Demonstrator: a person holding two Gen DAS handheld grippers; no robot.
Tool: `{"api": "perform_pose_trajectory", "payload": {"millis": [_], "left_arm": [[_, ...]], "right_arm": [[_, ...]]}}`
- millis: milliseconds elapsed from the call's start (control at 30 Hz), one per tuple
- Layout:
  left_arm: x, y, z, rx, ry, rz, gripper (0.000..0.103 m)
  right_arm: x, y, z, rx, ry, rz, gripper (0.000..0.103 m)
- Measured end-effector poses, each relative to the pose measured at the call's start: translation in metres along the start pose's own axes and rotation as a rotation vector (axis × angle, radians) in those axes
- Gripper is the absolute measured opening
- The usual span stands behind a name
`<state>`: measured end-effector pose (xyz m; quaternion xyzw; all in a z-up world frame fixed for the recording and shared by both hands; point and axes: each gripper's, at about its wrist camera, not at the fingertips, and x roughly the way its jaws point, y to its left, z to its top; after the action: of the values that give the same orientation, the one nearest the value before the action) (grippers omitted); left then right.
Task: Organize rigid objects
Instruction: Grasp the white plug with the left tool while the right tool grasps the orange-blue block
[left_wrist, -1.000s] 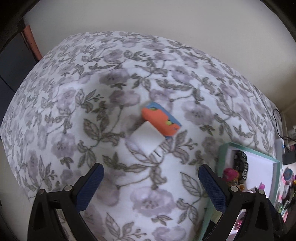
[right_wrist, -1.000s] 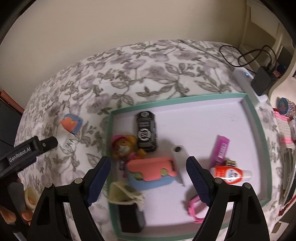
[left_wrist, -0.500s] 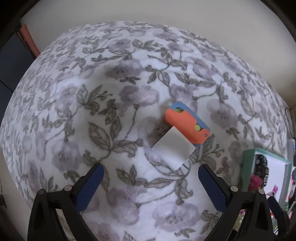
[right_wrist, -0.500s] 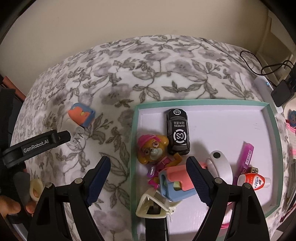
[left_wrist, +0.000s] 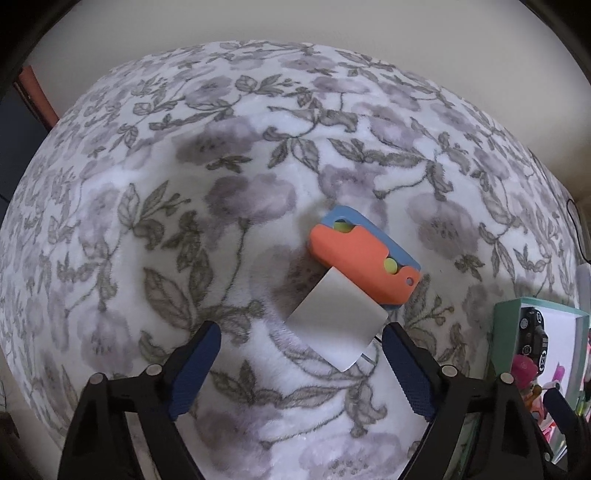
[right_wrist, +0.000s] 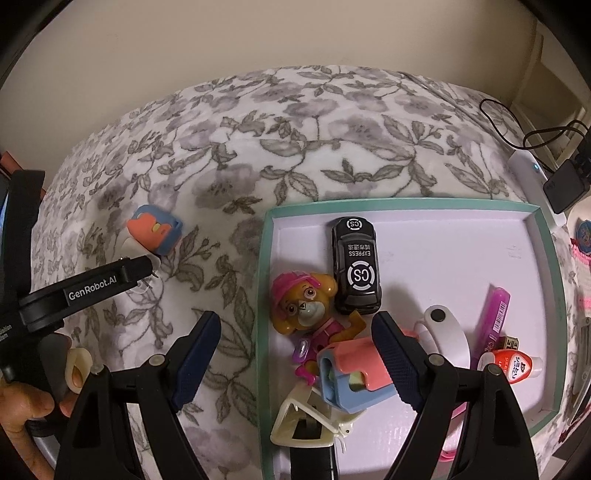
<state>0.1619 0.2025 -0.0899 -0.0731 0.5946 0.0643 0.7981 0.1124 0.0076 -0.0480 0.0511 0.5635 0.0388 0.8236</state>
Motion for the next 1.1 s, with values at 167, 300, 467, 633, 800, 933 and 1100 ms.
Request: {"api": "perform_pose_trajectory", "payload": {"millis": [167,300,467,633,800,933,1100], "left_arm": [[0.002,-0.002,0.001,0.009,0.004,-0.05,0.067],[0.0,-0.005,0.0,0.017,0.005,-0.076,0.058],[0.001,-0.002,0.003,0.005,0.012,-0.096,0.058],[0.0,0.013,0.004,-0.042,0.024,-0.103,0.058],[0.0,0.033,0.006,-0.101,0.033,-0.121,0.058],[-0.002,0.05,0.008,-0.14,0.029,-0.109,0.058],[-0.008,0.075,0.011,-0.189,0.009,-0.083,0.058]], "right_arm": [[0.001,0.003,0.0,-0.012,0.002,-0.011,0.084],[0.0,0.005,0.001,-0.013,-0.004,-0.013,0.084],[0.0,0.009,0.001,-0.025,-0.006,-0.016,0.084],[-0.001,0.013,0.001,-0.037,-0.015,-0.015,0.084],[-0.006,0.025,0.005,-0.062,-0.047,0.006,0.084],[-0.007,0.04,0.013,-0.082,-0.072,0.025,0.084],[0.003,0.063,0.024,-0.101,-0.075,0.044,0.084]]}}
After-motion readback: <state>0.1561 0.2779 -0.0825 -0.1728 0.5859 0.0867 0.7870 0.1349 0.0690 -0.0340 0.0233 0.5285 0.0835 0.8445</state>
